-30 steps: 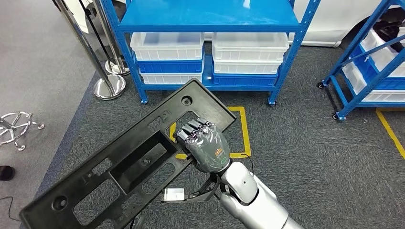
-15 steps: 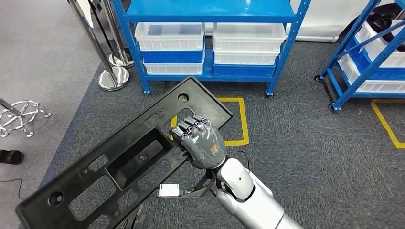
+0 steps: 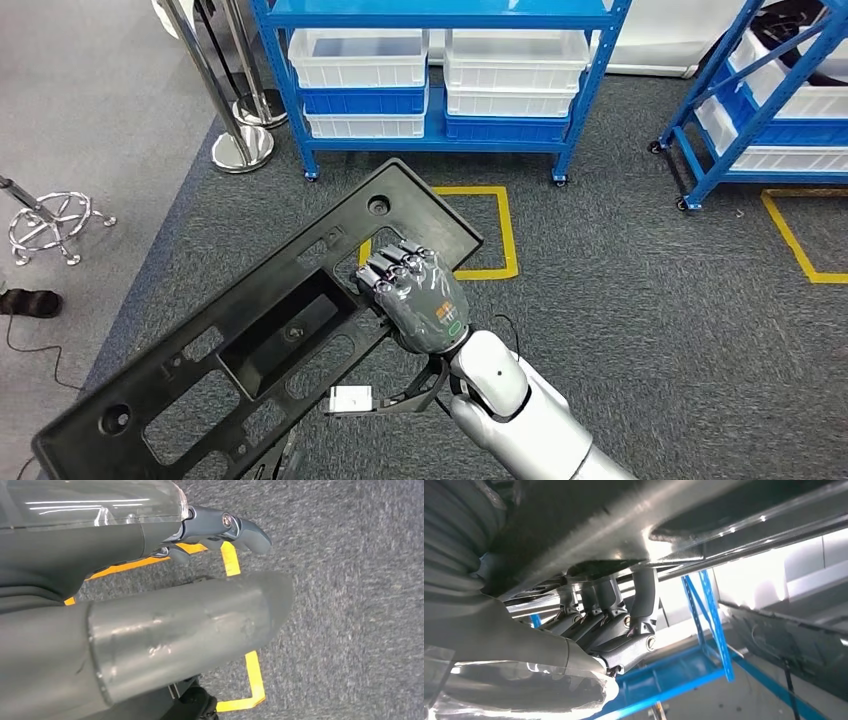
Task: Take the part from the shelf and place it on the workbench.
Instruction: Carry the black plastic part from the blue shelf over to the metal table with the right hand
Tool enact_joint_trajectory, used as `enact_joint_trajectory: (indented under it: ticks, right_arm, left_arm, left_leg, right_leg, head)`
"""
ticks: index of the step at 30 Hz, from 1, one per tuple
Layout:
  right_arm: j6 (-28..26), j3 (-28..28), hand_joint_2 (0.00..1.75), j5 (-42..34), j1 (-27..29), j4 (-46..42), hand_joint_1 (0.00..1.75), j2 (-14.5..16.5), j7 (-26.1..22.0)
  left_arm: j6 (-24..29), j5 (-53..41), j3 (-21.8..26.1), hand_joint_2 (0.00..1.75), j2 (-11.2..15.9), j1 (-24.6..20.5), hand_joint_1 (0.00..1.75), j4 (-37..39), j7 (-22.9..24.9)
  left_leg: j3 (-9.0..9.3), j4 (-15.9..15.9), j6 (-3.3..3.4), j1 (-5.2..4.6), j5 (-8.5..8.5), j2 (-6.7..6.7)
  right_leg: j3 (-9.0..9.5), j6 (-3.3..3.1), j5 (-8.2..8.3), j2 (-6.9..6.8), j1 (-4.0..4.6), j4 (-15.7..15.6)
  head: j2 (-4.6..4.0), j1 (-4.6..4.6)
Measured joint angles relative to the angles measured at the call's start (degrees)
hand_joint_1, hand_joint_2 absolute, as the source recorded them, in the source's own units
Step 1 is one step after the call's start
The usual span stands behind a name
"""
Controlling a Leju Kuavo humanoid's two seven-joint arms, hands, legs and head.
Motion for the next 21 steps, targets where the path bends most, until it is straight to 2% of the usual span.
enact_joint_trajectory:
  ticks: [1,2,3,4,6,7,8,9,10,11,12,13,14,15,16,17,18,19,21]
  right_arm:
    - [0.08,0.0,1.75,0.01,-0.05,0.04,1.75,0.0,-0.04]
    - [0.28,0.0,1.75,0.0,-0.09,0.09,1.75,-0.01,-0.13]
    - [0.59,0.01,1.75,-0.02,-0.14,0.14,1.75,-0.01,-0.26]
    - [0.97,0.03,1.75,-0.05,-0.23,0.19,1.75,0.0,-0.39]
    - [1.65,0.09,1.75,-0.16,-0.41,0.25,1.75,0.01,-0.54]
    - [1.87,0.13,1.75,-0.21,-0.5,0.3,1.75,0.01,-0.55]
    - [2.03,0.16,1.75,-0.26,-0.59,0.36,1.75,0.01,-0.58]
    - [2.19,0.22,1.75,-0.32,-0.66,0.41,1.75,-0.01,-0.66]
    - [2.35,0.32,1.75,-0.41,-0.75,0.43,1.75,-0.03,-0.8]
    - [2.6,0.45,1.75,-0.55,-0.89,0.4,1.75,-0.07,-0.99]
    - [2.84,0.61,1.75,-0.67,-1.07,0.35,1.75,-0.14,-1.25]
    - [3.03,0.79,1.75,-0.77,-1.31,0.28,1.75,-0.27,-1.5]
    - [3.18,1.0,1.75,-0.83,-1.58,0.22,1.75,-0.45,-1.76]
    - [3.22,1.23,1.75,-0.84,-1.83,0.17,1.75,-0.64,-1.98]
    - [3.23,1.43,1.75,-0.89,-2.02,0.15,1.75,-0.83,-2.16]
    - [3.23,1.56,1.75,-1.03,-2.13,0.13,1.75,-1.02,-2.3]
    - [3.23,1.62,1.75,-1.23,-2.18,0.09,1.75,-1.21,-2.39]
    - [3.23,1.63,1.75,-1.48,-2.19,0.02,1.75,-1.41,-2.46]
    - [3.23,1.64,1.75,-2.09,-2.19,-0.11,1.75,-1.82,-2.63]
  left_arm:
    - [0.04,0.1,0.01,0.0,0.03,0.08,0.0,0.0,0.02]
    - [0.07,0.23,0.02,0.0,0.05,0.21,0.0,0.0,0.05]
    - [0.09,0.37,0.03,0.0,0.07,0.38,0.0,0.0,0.05]
    - [0.1,0.5,0.03,0.0,0.09,0.52,0.0,0.0,0.04]
    - [0.1,0.72,0.04,0.0,0.09,0.62,0.0,0.0,-0.02]
    - [0.1,0.81,0.04,0.0,0.09,0.61,0.0,0.0,-0.04]
    - [0.11,0.89,0.04,0.0,0.09,0.61,0.0,0.0,-0.08]
    - [0.11,0.96,0.04,0.0,0.09,0.6,0.0,0.0,-0.16]
    - [0.11,0.99,0.04,0.0,0.09,0.6,0.0,0.0,-0.31]
    - [0.11,1.03,0.03,0.0,0.09,0.55,0.0,0.0,-0.55]
    - [0.14,1.06,0.02,0.0,0.09,0.47,0.0,0.0,-0.85]
    - [0.18,1.07,-0.01,0.0,0.09,0.34,0.0,0.0,-1.12]
    - [0.23,1.06,-0.03,0.0,0.09,0.22,0.0,0.0,-1.38]
    - [0.27,1.05,-0.06,0.0,0.08,0.15,0.0,0.0,-1.54]
    - [0.33,1.04,-0.08,0.0,0.07,0.16,0.0,0.0,-1.63]
    - [0.38,1.03,-0.11,0.0,0.02,0.23,0.0,0.0,-1.69]
    - [0.46,1.02,-0.14,0.0,-0.03,0.29,0.0,0.0,-1.72]
    - [0.54,1.01,-0.18,0.0,-0.08,0.32,0.0,0.0,-1.75]
    - [0.62,1.01,-0.26,0.0,-0.14,0.32,0.0,0.0,-1.8]
  left_leg:
    - [-0.28,-0.03,-0.36,0.14,0.37,-0.03]
    - [-0.66,0.24,-0.72,0.28,-0.1,-0.1]
    - [-1.28,1.33,-1.1,0.43,-1.73,-0.17]
    - [-2.08,3.43,-1.45,0.58,-4.37,-0.24]
    - [-3.69,10.06,-2.03,0.84,-10.16,-0.27]
    - [-4.01,13.3,-2.22,0.96,-11.47,-0.26]
    - [-3.71,15.37,-2.36,1.05,-11.32,-0.26]
    - [-2.62,15.82,-2.43,1.13,-9.99,-0.26]
    - [-0.62,14.34,-2.42,1.17,-8.21,-0.26]
    - [2.32,11.15,-2.32,1.19,-7.11,-0.28]
    - [5.92,6.69,-2.12,1.11,-7.28,-0.3]
    - [8.88,2.56,-1.78,0.99,-8.2,-0.3]
    - [10.94,-0.58,-1.38,0.83,-9.31,-0.29]
    - [11.88,-2.34,-0.94,0.64,-10.01,-0.27]
    - [11.7,-2.77,-0.42,0.61,-9.8,-0.24]
    - [11.5,-2.91,0.04,0.64,-9.25,-0.16]
    - [11.21,-3.01,0.54,0.72,-8.65,-0.08]
    - [10.81,-3.12,0.98,0.79,-8.0,0.04]
    - [9.62,-2.93,1.52,0.71,-7.0,0.31]
  right_leg:
    - [-0.41,-0.29,0.43,-0.06,-0.03,-0.26]
    - [-0.95,-0.68,1.14,-0.13,-0.07,-0.38]
    - [-1.65,-1.11,1.94,-0.23,-0.15,-0.5]
    - [-2.51,-1.46,2.77,-0.33,-0.27,-0.6]
    - [-4.44,-1.73,4.38,-0.37,-0.23,-0.55]
    - [-5.49,-1.71,5.19,-0.39,-0.21,-0.51]
    - [-6.58,-1.64,6.01,-0.41,-0.2,-0.45]
    - [-7.67,-1.54,6.81,-0.43,-0.22,-0.39]
    - [-8.66,-1.39,7.5,-0.42,-0.25,-0.32]
    - [-9.48,-1.2,8.13,-0.4,-0.29,-0.23]
    - [-10.09,-0.92,8.66,-0.34,-0.25,-0.12]
    - [-10.46,-0.59,9.15,-0.33,-0.19,-0.04]
    - [-10.61,-0.23,9.67,-0.37,-0.17,-0.04]
    - [-10.65,0.16,10.18,-0.44,-0.17,-0.15]
    - [-10.64,0.57,10.68,-0.51,-0.16,-0.31]
    - [-10.8,0.9,10.66,-0.48,-0.27,-0.15]
    - [-11.27,1.17,9.77,-0.38,-0.34,0.79]
    - [-12.17,1.38,8.02,-0.24,-0.39,2.89]
    - [-14.8,1.58,3.15,-0.03,-0.54,10.1]
  head:
    - [0.0,0.02]
    - [0.0,0.0]
    - [0.0,-0.01]
    - [0.0,-0.03]
    - [0.0,-0.05]
    - [0.0,-0.06]
    - [0.0,-0.06]
    - [0.0,-0.07]
    - [0.0,-0.07]
    - [0.0,-0.07]
    - [0.0,-0.07]
    - [0.0,-0.06]
    - [0.0,-0.05]
    - [0.0,-0.04]
    - [0.0,-0.04]
    - [0.0,-0.03]
    - [0.0,-0.03]
    - [0.0,-0.02]
    - [0.0,-0.02]
